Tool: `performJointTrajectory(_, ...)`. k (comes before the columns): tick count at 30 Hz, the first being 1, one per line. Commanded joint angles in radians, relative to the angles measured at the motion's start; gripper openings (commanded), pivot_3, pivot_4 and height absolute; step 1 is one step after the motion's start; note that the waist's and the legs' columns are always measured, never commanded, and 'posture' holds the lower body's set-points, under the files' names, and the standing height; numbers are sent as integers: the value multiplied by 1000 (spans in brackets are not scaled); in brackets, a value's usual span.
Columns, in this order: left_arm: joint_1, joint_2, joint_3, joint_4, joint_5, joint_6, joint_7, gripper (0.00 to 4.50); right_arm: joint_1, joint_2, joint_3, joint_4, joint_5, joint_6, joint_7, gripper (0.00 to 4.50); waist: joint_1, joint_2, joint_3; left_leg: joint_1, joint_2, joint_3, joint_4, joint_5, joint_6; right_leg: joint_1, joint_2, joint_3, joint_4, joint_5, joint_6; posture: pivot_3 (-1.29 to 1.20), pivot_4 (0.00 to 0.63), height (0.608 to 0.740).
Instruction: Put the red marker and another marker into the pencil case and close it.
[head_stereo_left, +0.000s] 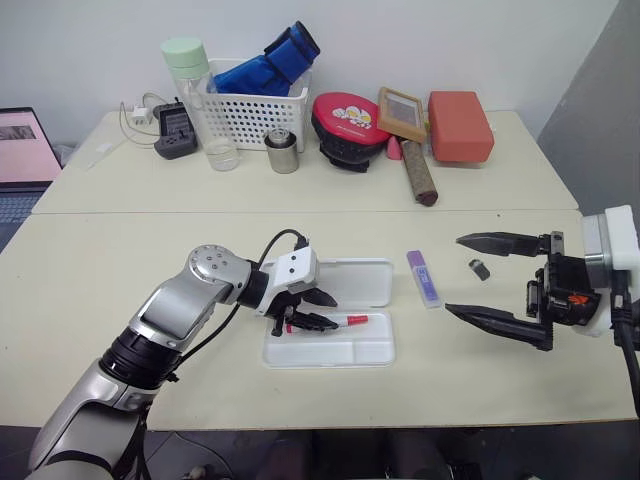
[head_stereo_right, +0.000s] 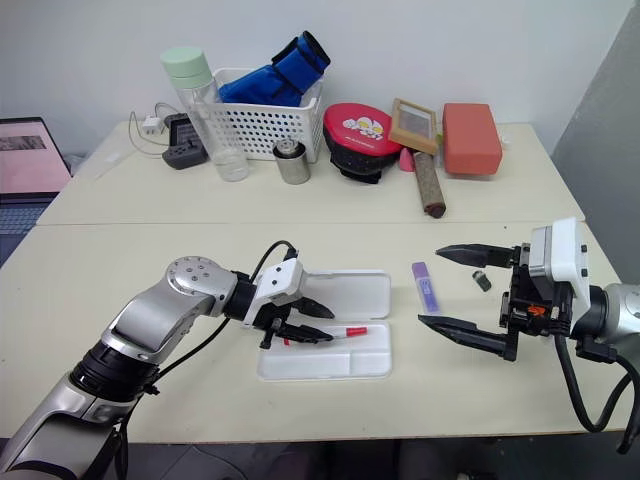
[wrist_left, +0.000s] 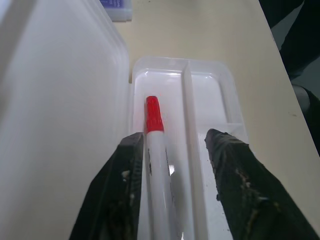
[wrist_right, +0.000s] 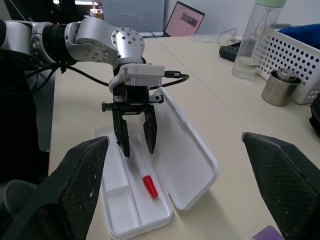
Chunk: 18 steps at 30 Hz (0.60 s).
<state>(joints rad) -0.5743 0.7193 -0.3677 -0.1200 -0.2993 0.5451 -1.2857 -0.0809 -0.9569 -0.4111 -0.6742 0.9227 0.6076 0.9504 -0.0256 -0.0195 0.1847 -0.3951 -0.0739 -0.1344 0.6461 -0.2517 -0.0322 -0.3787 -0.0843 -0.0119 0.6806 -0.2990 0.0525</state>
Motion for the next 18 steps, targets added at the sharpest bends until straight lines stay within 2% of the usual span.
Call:
performJointTrajectory(1,-11,-10,25,-82,-51,42,-15,2923,1,-1,-33,-28,18,-12,-11,4500,0,0,0,0,0,0,0,0,0,0,0,0,0,0,0,0,150,740)
performJointTrajectory(9,-25,-41,116,-174,-212,167,1,4465,10,-4,-30,-27,23,0,-21,4500,-1,0,0,0,0,0,0,0,0,0,0,0,0,0,0,0,150,740)
performJointTrajectory(13,-38,-105,185,-182,-288,212,74,4493,16,-14,44,-6,-59,30,-80,4500,0,0,0,0,0,0,0,0,0,1,0,0,0,0,0,0,150,740)
performJointTrajectory(15,-56,-155,218,-180,-296,214,148,4493,-39,19,141,14,-113,118,-236,4500,0,0,0,0,0,0,1,0,0,1,0,0,0,0,0,0,150,740)
performJointTrajectory(18,-65,-181,227,-190,-287,207,200,4493,-94,44,205,40,-150,238,-386,4500,-3,0,0,1,0,0,1,0,0,1,-2,1,0,0,0,0,150,740)
